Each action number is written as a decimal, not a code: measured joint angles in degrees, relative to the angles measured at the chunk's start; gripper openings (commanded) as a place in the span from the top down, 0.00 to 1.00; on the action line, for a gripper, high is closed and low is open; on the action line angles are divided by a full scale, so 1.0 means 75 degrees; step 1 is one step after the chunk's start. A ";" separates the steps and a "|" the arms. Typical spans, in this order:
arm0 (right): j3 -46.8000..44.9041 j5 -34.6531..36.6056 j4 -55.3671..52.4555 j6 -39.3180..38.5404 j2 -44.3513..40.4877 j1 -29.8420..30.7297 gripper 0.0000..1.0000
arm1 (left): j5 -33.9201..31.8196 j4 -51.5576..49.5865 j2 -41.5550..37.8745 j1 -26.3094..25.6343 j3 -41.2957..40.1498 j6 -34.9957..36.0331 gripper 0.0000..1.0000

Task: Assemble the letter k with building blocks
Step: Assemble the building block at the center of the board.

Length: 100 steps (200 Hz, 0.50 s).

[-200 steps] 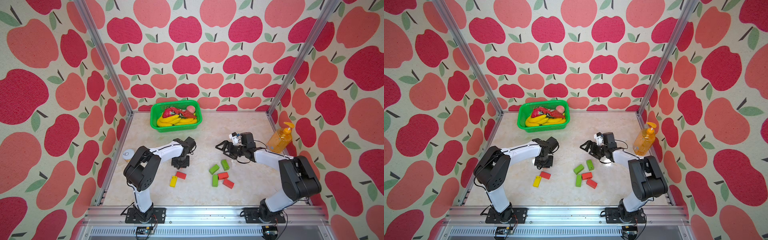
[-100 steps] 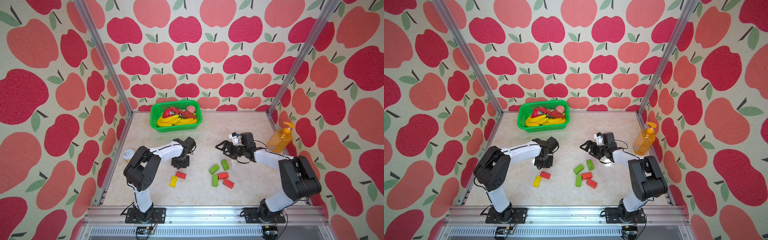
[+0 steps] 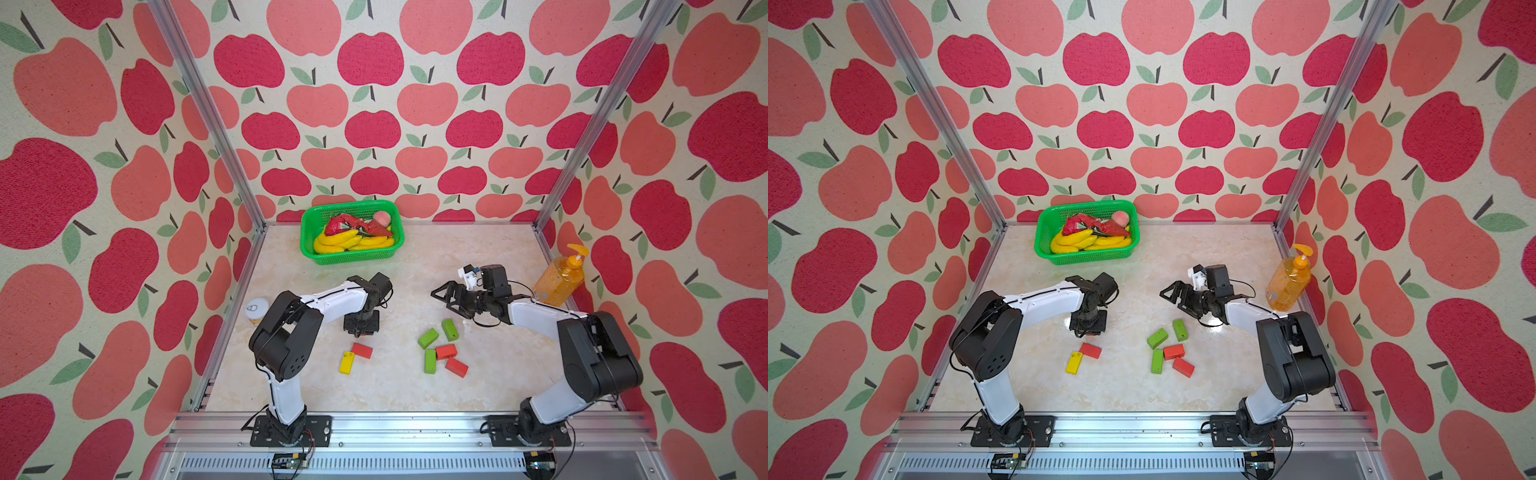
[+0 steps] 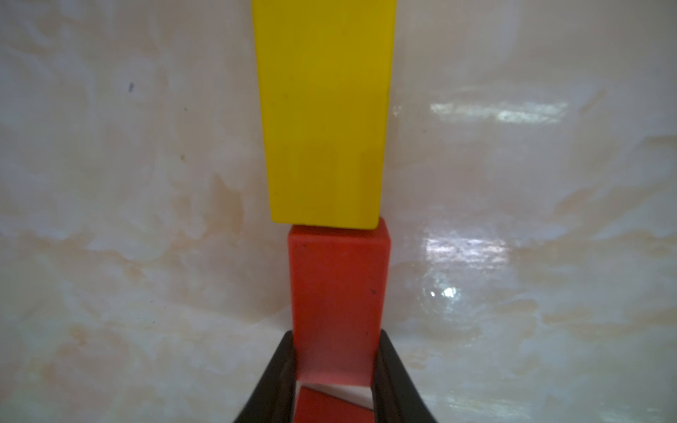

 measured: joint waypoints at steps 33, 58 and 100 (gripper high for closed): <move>0.0000 0.0003 0.0000 0.0000 0.0000 0.0000 0.01 | 0.0003 0.0003 0.0000 0.0009 0.0000 0.0000 0.69; 0.0000 0.0000 0.0000 0.0000 0.0000 0.0000 0.01 | 0.0000 0.0003 0.0003 0.0020 0.0000 -0.0006 0.58; 0.0000 0.0000 0.0000 0.0000 0.0000 0.0000 0.01 | -0.0003 0.0003 0.0009 0.0029 0.0000 0.0000 0.54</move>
